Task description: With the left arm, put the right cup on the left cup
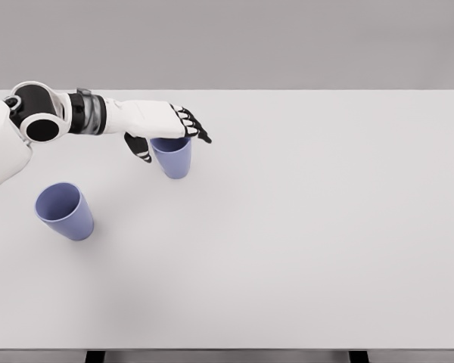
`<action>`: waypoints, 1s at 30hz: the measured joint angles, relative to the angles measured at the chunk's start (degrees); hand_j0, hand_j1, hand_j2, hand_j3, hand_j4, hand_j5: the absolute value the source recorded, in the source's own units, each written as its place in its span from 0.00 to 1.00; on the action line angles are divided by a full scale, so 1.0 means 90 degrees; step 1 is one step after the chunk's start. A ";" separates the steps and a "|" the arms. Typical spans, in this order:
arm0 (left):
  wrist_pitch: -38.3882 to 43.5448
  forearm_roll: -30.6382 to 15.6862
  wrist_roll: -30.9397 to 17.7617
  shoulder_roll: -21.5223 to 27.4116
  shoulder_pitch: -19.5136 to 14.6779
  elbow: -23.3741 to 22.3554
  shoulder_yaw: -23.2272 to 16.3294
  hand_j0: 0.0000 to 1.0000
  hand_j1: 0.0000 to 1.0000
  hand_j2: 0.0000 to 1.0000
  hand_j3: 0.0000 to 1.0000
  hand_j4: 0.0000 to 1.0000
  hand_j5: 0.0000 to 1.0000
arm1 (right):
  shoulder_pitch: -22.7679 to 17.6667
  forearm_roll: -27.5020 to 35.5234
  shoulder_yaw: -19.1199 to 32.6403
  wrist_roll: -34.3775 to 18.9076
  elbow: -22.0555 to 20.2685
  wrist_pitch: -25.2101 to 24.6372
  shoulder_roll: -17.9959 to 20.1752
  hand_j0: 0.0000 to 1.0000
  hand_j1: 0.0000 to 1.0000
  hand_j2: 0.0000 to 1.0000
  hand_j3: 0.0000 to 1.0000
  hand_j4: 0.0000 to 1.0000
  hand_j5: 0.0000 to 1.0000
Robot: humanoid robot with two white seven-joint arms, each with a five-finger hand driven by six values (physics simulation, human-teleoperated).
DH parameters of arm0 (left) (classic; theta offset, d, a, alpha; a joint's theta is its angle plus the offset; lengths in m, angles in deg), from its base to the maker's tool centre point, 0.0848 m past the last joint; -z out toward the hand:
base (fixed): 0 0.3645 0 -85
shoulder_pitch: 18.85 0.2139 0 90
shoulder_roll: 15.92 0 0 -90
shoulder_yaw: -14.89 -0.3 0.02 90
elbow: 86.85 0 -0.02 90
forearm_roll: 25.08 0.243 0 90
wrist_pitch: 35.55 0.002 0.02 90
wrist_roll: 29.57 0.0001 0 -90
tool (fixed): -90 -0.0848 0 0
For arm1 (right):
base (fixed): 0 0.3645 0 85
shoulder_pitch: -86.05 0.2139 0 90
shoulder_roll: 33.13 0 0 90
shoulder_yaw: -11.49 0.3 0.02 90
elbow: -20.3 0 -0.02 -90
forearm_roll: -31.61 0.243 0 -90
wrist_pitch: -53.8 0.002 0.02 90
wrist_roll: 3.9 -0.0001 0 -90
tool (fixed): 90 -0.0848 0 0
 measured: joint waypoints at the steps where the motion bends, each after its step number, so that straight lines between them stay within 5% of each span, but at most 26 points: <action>1: 0.0000 0.0000 0.0000 0.0000 0.0000 0.0000 -0.0002 0.98 0.98 0.98 0.98 0.98 0.98 | 0.0000 0.0000 0.0000 0.0000 0.0000 0.0000 0.0000 1.00 1.00 1.00 1.00 1.00 1.00; 12: 0.0018 -0.0031 0.0000 -0.0025 0.0010 -0.0006 -0.0049 0.74 0.74 0.74 0.74 0.74 0.74 | 0.0000 0.0000 0.0000 0.0000 0.0000 0.0000 0.0000 1.00 1.00 1.00 1.00 1.00 1.00; 30: 0.0021 -0.0054 0.0000 -0.0016 -0.0068 -0.0002 0.0060 0.64 0.64 0.64 0.64 0.64 0.64 | 0.0000 0.0000 0.0000 0.0000 0.0001 0.0000 0.0000 1.00 1.00 1.00 1.00 1.00 1.00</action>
